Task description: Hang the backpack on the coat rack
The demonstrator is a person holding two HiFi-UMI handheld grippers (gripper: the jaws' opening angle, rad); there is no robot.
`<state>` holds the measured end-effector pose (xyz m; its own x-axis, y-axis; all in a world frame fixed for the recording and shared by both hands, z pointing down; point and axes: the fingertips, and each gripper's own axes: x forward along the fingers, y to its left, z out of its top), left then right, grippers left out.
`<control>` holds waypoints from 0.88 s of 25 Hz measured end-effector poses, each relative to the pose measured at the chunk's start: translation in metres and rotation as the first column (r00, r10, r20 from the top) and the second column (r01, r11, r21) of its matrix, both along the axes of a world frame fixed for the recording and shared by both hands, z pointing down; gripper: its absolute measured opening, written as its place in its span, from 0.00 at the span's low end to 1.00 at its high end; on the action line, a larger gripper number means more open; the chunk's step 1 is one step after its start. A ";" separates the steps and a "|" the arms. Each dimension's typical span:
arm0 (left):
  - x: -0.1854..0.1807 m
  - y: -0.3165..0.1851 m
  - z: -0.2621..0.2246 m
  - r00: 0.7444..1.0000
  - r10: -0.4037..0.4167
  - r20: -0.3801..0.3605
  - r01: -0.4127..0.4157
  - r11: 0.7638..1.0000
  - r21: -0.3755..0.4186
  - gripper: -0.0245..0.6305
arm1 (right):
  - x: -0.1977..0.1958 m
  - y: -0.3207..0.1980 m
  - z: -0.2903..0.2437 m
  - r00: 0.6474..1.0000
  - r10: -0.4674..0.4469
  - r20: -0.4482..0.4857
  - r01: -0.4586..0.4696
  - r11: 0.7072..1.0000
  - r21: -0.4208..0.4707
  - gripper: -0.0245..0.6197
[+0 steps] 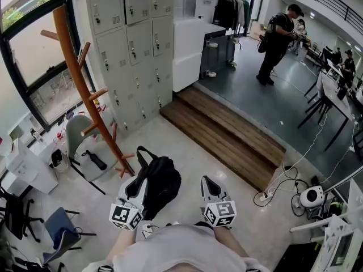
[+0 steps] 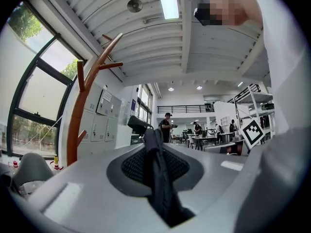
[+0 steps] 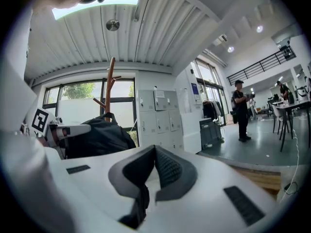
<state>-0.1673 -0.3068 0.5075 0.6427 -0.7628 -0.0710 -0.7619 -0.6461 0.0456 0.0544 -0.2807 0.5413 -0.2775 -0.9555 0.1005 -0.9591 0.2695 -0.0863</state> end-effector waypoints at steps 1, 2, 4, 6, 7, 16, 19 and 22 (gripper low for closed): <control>-0.001 -0.007 0.000 1.000 -0.005 -0.002 0.005 1.000 0.001 0.14 | 0.000 -0.006 0.001 1.000 -0.005 -0.003 0.005 1.000 -0.005 0.05; -0.003 -0.014 -0.001 1.000 -0.010 -0.004 0.010 1.000 0.001 0.14 | 0.000 -0.012 0.001 1.000 -0.010 -0.003 0.010 1.000 -0.008 0.05; -0.005 -0.028 -0.002 1.000 -0.024 -0.010 0.024 1.000 -0.006 0.14 | 0.000 -0.023 0.002 1.000 -0.022 0.000 0.022 1.000 -0.010 0.05; -0.003 -0.040 -0.004 0.999 -0.043 -0.018 0.043 0.999 -0.012 0.14 | 0.003 -0.034 0.000 0.999 -0.038 -0.004 0.038 0.999 -0.011 0.05; -0.001 -0.044 -0.004 0.998 -0.053 -0.021 0.052 0.999 -0.015 0.14 | 0.006 -0.038 -0.002 0.999 -0.048 -0.009 0.047 0.999 -0.011 0.05; 0.017 -0.059 -0.012 0.996 -0.072 -0.048 0.070 0.997 -0.042 0.14 | 0.028 -0.055 0.000 0.997 -0.081 -0.005 0.080 0.996 -0.029 0.05; 0.021 -0.065 -0.021 0.996 -0.066 -0.061 0.063 0.996 -0.059 0.14 | 0.034 -0.057 0.003 0.997 -0.076 0.006 0.076 0.997 -0.032 0.05; 0.026 -0.073 -0.033 0.997 -0.047 -0.060 0.043 0.997 -0.071 0.14 | 0.039 -0.058 0.005 0.997 -0.070 0.015 0.070 0.997 -0.038 0.05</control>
